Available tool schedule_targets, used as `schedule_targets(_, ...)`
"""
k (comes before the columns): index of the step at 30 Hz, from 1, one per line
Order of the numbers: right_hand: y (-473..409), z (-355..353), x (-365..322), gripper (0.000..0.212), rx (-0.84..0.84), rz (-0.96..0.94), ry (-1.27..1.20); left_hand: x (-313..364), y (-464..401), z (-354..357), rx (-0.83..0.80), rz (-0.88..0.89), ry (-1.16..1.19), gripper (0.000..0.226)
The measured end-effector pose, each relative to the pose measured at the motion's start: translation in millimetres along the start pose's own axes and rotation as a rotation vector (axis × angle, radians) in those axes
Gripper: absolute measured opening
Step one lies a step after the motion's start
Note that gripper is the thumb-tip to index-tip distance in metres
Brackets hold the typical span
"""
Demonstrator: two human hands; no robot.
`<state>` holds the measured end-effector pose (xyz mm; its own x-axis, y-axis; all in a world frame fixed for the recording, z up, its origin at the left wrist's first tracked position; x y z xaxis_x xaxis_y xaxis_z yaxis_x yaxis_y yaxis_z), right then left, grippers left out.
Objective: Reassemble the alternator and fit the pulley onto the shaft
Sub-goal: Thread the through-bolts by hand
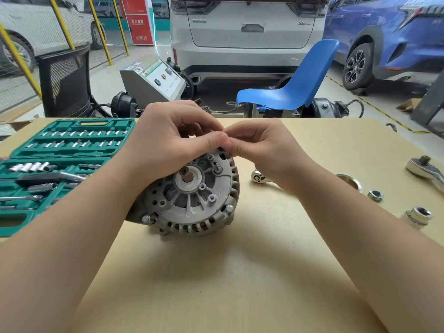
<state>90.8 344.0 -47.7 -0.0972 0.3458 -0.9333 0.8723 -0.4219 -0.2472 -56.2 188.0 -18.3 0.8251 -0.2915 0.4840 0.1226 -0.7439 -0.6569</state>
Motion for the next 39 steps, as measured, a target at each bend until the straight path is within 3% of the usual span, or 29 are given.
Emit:
schedule_targets(7, -0.1, -3.0, 2.1, 0.025, -0.03, 0.001, -0.004, -0.2, -2.1, 1.6, -0.012, 0.018, -0.044, 0.012)
schedule_targets(13, -1.1, -0.5, 2.7, 0.021, -0.01, -0.012, 0.001, -1.8, -0.2, 1.0, 0.005, 0.013, 0.0, 0.023)
schedule_targets(23, -1.3, -1.6, 5.0, 0.026, -0.028, 0.016, -0.038, 0.3, -1.6, 1.3, -0.032, 0.059, -0.079, 0.013)
schedule_targets(27, -2.2, 1.5, 5.6, 0.024, -0.016, 0.001, -0.054, -0.1, -2.1, 0.9, 0.009, 0.049, -0.049, 0.024)
schedule_targets(32, -2.1, 0.4, 8.3, 0.024, -0.025, -0.005, -0.134, -0.5, -3.3, 1.3, 0.009, 0.04, -0.075, 0.01)
schedule_targets(39, -3.4, 0.5, 8.6, 0.022, -0.021, -0.006, -0.092, -0.4, -1.5, 0.0, -0.03, 0.02, 0.0, 0.021)
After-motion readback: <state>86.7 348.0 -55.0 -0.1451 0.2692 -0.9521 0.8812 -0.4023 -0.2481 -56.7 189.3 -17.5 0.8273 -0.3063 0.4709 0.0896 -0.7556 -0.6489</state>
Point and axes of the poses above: each hand's wrist, its own y-axis away from the middle knuckle, its own z-axis out of the palm, x = y × z, the point moved 2 cm from there along -y, towards the middle knuckle, and after that the axes turned 8 degrees about z, right-handed, at the moved point
